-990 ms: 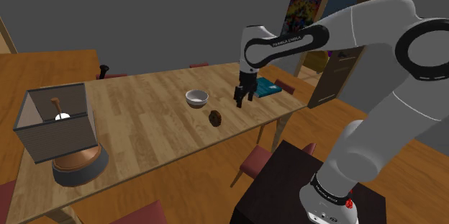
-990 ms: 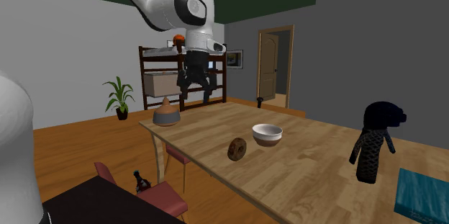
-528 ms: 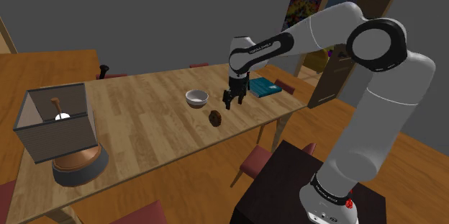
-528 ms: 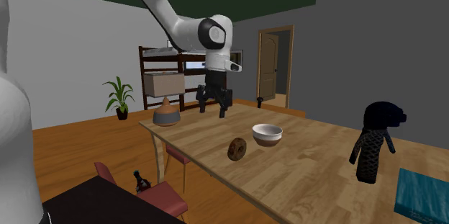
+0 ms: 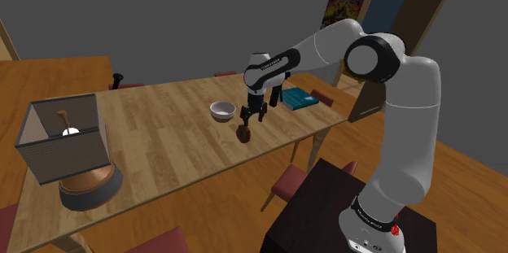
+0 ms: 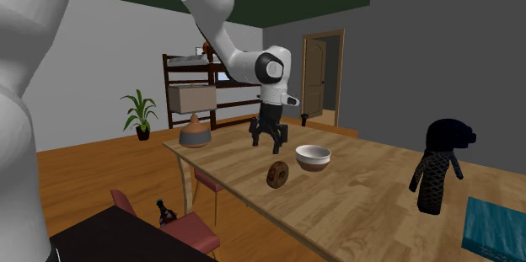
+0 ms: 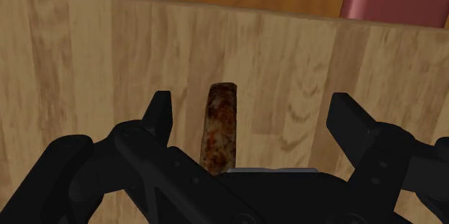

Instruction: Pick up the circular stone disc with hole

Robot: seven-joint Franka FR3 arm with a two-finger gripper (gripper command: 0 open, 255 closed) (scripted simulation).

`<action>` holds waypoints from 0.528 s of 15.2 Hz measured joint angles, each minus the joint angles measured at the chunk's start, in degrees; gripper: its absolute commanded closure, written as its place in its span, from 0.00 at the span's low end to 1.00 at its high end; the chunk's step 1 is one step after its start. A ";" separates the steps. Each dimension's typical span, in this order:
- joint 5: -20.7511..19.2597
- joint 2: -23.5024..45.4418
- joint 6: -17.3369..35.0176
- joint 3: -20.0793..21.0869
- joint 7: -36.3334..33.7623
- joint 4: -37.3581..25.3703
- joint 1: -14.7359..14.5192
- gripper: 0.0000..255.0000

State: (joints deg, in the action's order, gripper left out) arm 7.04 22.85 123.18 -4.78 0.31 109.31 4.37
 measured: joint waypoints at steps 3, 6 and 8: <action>1.42 7.58 0.00 0.05 -0.53 -7.24 0.94 0.00; 2.58 14.22 -0.81 0.10 -1.17 -14.37 1.97 0.00; 2.91 16.53 -0.34 0.18 -1.27 -16.13 2.24 0.00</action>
State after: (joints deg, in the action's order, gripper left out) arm 9.95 39.38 122.84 -4.61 -0.96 93.19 6.61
